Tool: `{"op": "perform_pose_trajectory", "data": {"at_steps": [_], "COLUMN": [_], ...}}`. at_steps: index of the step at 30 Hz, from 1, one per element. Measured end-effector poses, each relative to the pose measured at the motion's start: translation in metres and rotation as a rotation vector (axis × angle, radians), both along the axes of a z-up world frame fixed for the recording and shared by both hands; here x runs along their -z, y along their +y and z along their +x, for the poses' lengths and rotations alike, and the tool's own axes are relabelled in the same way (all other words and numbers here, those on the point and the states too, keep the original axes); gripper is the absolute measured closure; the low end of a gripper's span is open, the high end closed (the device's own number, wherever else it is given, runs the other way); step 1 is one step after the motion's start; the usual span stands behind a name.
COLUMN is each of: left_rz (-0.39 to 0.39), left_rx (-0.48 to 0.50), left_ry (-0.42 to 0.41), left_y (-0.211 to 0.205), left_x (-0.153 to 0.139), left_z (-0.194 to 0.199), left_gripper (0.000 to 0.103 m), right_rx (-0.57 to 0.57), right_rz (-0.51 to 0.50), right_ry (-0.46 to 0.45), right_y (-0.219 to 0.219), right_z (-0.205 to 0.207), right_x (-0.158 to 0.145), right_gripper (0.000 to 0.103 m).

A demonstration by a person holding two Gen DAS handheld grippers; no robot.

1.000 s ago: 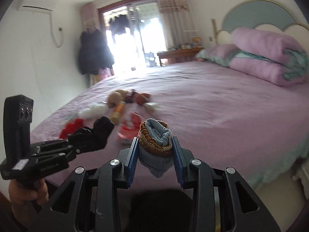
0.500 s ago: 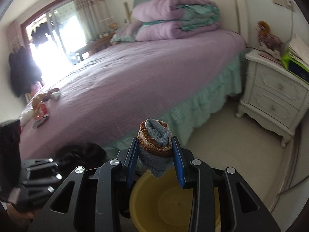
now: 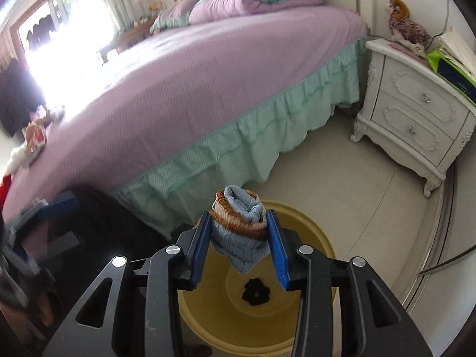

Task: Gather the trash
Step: 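Carry both items to the yellow bin and open both grippers to drop them, then return to the bed and grasp the red cloth with the left gripper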

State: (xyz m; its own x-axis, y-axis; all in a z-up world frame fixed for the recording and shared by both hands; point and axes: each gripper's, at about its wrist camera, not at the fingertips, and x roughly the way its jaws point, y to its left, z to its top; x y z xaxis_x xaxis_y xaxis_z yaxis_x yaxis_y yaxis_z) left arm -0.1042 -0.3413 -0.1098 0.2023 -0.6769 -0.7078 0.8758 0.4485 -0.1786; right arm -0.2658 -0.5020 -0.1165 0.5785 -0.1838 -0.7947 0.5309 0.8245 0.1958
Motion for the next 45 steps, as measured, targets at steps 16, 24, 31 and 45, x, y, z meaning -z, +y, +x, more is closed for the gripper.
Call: {"op": "perform_pose_trajectory", "data": {"at_steps": [16,24,31,45], "left_rz": [-0.069,-0.049,-0.013,0.013], "left_rx": [-0.327,-0.697,-0.962,-1.042], "left_ry": [-0.204,-0.301,-0.311,-0.286], "left_y": [0.100,0.208,0.299,0.350], "left_x": [-0.062,-0.093,-0.095,-0.073], "left_z": [0.032,0.067,0.108,0.174], "left_gripper": [0.004,0.004,0.004,0.004], "right_rx": [-0.302,-0.573,-0.691,-0.767], "right_rz": [-0.091,-0.099,-0.096,-0.149], "right_ry": [-0.474,-0.616,-0.650,-0.596], "right_y": [0.084,0.178,0.244,0.304], "right_z": [0.044,0.129,0.182,0.229], "right_x": [-0.079,-0.108,-0.126,-0.111], "right_gripper": [0.027,0.009,0.008,0.008]}}
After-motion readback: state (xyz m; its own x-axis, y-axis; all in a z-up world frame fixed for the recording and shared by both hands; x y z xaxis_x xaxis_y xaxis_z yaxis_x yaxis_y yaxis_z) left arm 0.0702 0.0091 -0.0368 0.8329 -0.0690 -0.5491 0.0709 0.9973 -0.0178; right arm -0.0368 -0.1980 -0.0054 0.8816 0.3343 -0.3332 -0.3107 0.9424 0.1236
